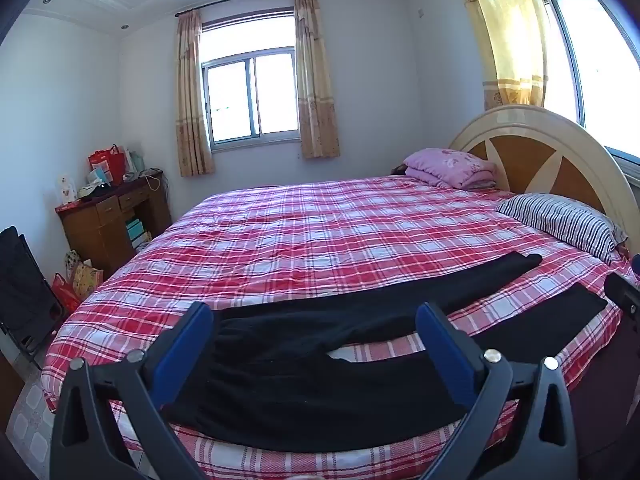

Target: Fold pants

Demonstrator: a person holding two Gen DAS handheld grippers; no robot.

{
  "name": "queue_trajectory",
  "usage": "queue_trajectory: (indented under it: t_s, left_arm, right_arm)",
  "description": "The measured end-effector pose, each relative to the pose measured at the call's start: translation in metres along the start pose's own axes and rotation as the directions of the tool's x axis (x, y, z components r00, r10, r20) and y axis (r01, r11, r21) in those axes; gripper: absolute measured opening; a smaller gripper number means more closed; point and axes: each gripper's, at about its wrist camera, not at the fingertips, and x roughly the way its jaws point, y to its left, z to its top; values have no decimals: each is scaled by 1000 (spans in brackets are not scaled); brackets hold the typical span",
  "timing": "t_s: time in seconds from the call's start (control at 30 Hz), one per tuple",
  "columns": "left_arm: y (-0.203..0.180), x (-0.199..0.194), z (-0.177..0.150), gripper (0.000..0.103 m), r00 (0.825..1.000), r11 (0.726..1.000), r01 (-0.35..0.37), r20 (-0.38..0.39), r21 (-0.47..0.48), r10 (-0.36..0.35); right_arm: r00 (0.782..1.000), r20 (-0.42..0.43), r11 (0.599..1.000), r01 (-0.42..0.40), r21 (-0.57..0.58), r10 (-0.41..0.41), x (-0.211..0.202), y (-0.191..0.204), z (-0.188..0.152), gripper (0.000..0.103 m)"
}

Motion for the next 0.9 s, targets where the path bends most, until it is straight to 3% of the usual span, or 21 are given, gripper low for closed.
queue_trajectory:
  t_s: [0.9]
  left_arm:
    - [-2,1,-2,103,1000,1000,-5,-6,11,5]
  right_arm:
    - [999,-42,1000,7,2,-7,14,0,-9,102]
